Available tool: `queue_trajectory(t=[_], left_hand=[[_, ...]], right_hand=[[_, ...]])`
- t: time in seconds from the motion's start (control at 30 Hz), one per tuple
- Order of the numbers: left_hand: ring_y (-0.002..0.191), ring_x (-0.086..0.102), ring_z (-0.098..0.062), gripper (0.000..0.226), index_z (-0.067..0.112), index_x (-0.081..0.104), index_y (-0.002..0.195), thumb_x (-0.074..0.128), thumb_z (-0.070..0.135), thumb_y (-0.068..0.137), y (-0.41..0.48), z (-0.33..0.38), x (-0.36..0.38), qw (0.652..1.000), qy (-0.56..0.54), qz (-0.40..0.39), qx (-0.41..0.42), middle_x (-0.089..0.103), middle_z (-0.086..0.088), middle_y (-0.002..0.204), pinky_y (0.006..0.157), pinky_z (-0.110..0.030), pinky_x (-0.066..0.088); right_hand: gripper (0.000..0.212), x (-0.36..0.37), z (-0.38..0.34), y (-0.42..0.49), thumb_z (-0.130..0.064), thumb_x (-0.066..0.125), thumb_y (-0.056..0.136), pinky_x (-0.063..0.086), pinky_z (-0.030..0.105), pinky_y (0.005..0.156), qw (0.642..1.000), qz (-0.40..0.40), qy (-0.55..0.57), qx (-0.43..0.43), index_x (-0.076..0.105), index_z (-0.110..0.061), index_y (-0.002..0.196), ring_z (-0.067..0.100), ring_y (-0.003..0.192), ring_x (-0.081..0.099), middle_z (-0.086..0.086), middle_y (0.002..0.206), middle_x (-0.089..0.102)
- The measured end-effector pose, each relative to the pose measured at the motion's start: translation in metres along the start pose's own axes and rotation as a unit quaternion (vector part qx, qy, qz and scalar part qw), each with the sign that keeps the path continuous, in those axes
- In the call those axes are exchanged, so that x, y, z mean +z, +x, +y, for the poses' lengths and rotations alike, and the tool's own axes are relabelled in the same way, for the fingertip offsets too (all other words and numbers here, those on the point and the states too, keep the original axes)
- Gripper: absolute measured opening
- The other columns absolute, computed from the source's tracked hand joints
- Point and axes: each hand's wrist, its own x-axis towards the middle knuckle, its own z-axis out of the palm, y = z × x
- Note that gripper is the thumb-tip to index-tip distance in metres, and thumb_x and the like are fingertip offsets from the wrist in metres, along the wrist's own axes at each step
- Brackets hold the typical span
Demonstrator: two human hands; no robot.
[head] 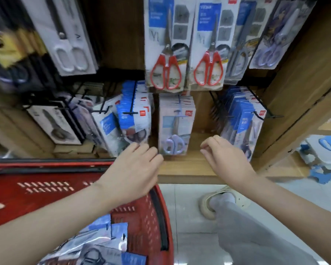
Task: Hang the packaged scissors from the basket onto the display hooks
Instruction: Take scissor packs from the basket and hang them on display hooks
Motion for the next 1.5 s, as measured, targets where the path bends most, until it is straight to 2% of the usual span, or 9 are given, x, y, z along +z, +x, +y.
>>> queue_trajectory(t=[0.23, 0.47, 0.57, 0.67, 0.9, 1.07, 1.2, 1.37, 1.5], left_hand=[[0.067, 0.046, -0.022, 0.014, 0.017, 0.056, 0.076, 0.046, 0.026, 0.077, -0.174, -0.051, 0.021, 0.983, -0.033, -0.117, -0.14, 0.051, -0.001, 0.071, 0.065, -0.033, 0.029], [0.065, 0.06, -0.017, 0.029, 0.02, 0.064, 0.079, 0.04, 0.034, 0.071, -0.278, -0.068, 0.08, 0.922, -0.1, -0.287, -0.239, 0.06, 0.002, 0.074, 0.069, -0.027, 0.034], [0.102, 0.062, -0.024, 0.042, 0.015, 0.061, 0.116, 0.043, 0.03, 0.082, -0.295, -0.069, 0.117, 0.889, -0.169, -0.348, -0.246, 0.063, -0.006, 0.108, 0.092, -0.034, 0.046], [0.13, 0.039, -0.025, 0.048, 0.014, 0.035, 0.141, 0.04, 0.031, 0.096, -0.305, -0.064, 0.152, 0.841, -0.231, -0.421, -0.251, 0.04, -0.009, 0.141, 0.109, -0.036, 0.03], [0.107, 0.06, -0.028, 0.039, 0.024, 0.051, 0.127, 0.04, 0.042, 0.094, -0.337, -0.036, 0.201, 0.809, -0.295, -0.462, -0.211, 0.061, -0.002, 0.119, 0.088, -0.035, 0.044], [0.071, 0.067, -0.013, 0.04, 0.031, 0.067, 0.088, 0.042, 0.053, 0.066, -0.367, -0.017, 0.232, 0.796, -0.309, -0.473, -0.216, 0.065, 0.01, 0.083, 0.062, -0.023, 0.052], [0.121, 0.045, -0.023, 0.046, 0.021, 0.054, 0.127, 0.059, 0.037, 0.085, -0.349, -0.022, 0.222, 0.787, -0.341, -0.466, -0.215, 0.051, -0.003, 0.127, 0.103, -0.032, 0.031], [0.111, 0.054, -0.026, 0.016, 0.017, 0.052, 0.097, 0.063, 0.017, 0.085, -0.344, -0.027, 0.211, 0.714, -0.441, -0.491, -0.234, 0.058, -0.007, 0.114, 0.084, -0.029, 0.037], [0.1, 0.053, -0.017, 0.026, 0.013, 0.058, 0.114, 0.06, 0.02, 0.09, -0.333, -0.041, 0.182, 0.705, -0.442, -0.496, -0.248, 0.05, 0.003, 0.102, 0.075, -0.021, 0.033]], right_hand=[[0.018, 0.03, -0.155, 0.003, -0.028, 0.042, 0.09, 0.035, 0.023, 0.071, 0.972, 0.052, 0.154, -0.168, 0.057, -0.019, 0.091, 0.009, 0.081, 0.048, -0.005, 0.084, 0.056], [0.022, 0.131, -0.262, -0.01, -0.018, 0.042, 0.098, 0.041, 0.033, 0.091, 0.931, -0.258, 0.157, -0.203, 0.049, -0.016, 0.118, 0.02, 0.11, 0.05, 0.001, 0.117, 0.05], [0.026, 0.185, -0.273, -0.018, -0.013, 0.041, 0.098, 0.041, 0.036, 0.091, 0.903, -0.386, 0.132, -0.137, 0.046, -0.011, 0.123, 0.028, 0.114, 0.052, 0.008, 0.127, 0.047], [0.035, 0.232, -0.271, -0.033, -0.012, 0.042, 0.097, 0.038, 0.03, 0.096, 0.873, -0.466, 0.123, -0.081, 0.043, -0.01, 0.132, 0.027, 0.12, 0.051, 0.01, 0.136, 0.045], [0.038, 0.285, -0.257, -0.08, -0.024, 0.038, 0.101, 0.029, 0.032, 0.108, 0.818, -0.566, 0.099, 0.003, 0.04, -0.01, 0.136, 0.026, 0.129, 0.042, 0.012, 0.142, 0.041], [0.029, 0.297, -0.252, -0.097, -0.024, 0.047, 0.096, 0.037, 0.029, 0.099, 0.824, -0.553, 0.11, 0.049, 0.05, -0.013, 0.123, 0.026, 0.12, 0.048, 0.01, 0.13, 0.051], [0.023, 0.298, -0.249, -0.091, -0.019, 0.047, 0.097, 0.032, 0.025, 0.072, 0.819, -0.56, 0.114, 0.051, 0.043, -0.022, 0.075, 0.024, 0.107, 0.057, 0.009, 0.109, 0.061], [0.018, 0.282, -0.247, -0.069, -0.006, 0.039, 0.096, 0.041, 0.032, 0.082, 0.84, -0.535, 0.089, 0.026, 0.045, -0.016, 0.109, 0.032, 0.106, 0.06, 0.017, 0.113, 0.064], [0.025, 0.262, -0.241, -0.045, -0.014, 0.037, 0.099, 0.041, 0.033, 0.078, 0.865, -0.492, 0.094, 0.02, 0.047, -0.012, 0.122, 0.034, 0.108, 0.059, 0.019, 0.117, 0.063]])
